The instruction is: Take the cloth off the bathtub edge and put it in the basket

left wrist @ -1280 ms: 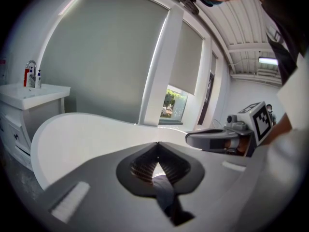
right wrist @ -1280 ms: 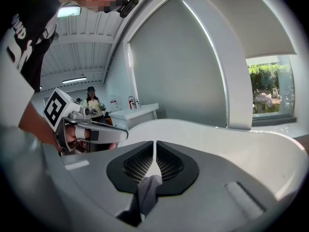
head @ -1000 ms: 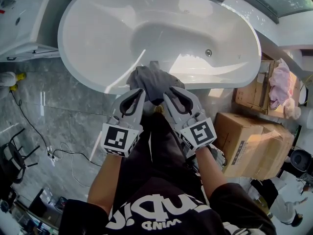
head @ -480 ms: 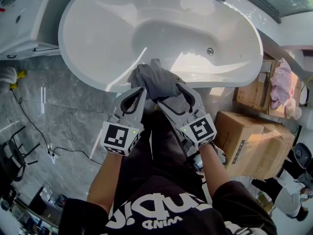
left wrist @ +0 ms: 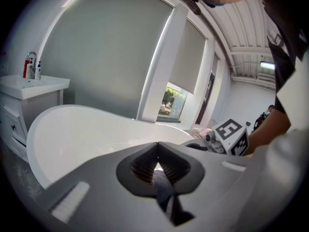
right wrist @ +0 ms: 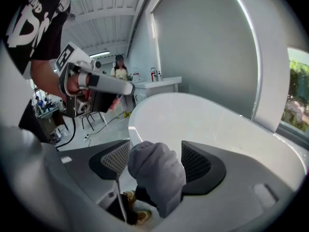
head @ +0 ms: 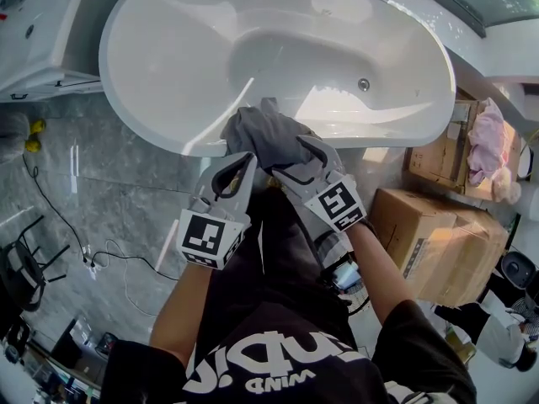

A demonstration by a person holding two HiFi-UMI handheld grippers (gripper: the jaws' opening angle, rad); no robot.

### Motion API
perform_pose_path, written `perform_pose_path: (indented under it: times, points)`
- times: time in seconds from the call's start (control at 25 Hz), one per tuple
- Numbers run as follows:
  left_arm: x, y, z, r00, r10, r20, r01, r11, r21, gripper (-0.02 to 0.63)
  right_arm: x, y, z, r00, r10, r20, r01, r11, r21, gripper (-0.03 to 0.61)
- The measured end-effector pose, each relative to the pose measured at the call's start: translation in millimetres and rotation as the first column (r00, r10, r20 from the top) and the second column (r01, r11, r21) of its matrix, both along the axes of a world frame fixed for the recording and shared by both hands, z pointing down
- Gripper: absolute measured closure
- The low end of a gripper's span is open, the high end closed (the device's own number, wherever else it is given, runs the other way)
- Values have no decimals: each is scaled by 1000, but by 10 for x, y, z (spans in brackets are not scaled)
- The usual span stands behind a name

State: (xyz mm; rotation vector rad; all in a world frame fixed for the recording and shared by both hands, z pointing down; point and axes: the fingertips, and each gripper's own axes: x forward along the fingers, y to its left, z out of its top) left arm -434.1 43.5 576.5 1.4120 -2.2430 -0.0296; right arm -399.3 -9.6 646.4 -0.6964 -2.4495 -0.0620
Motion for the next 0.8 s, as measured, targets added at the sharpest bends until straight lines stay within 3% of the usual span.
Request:
perform_pose_path:
  times: [0.12, 0.4, 0.8]
  points:
    - [11, 9, 26, 1000, 0, -5, 0, 1000, -1, 617, 16, 40, 318, 995, -83, -46, 86, 993, 76, 256]
    - [47, 32, 80, 1000, 6, -21, -6, 1000, -4, 617, -21, 129, 1006, 959, -221, -179, 257, 944, 208, 256]
    - [73, 101, 155, 999, 5, -46, -6, 1000, -11, 617, -54, 36, 1498, 935, -189, -301, 270, 929, 255, 255]
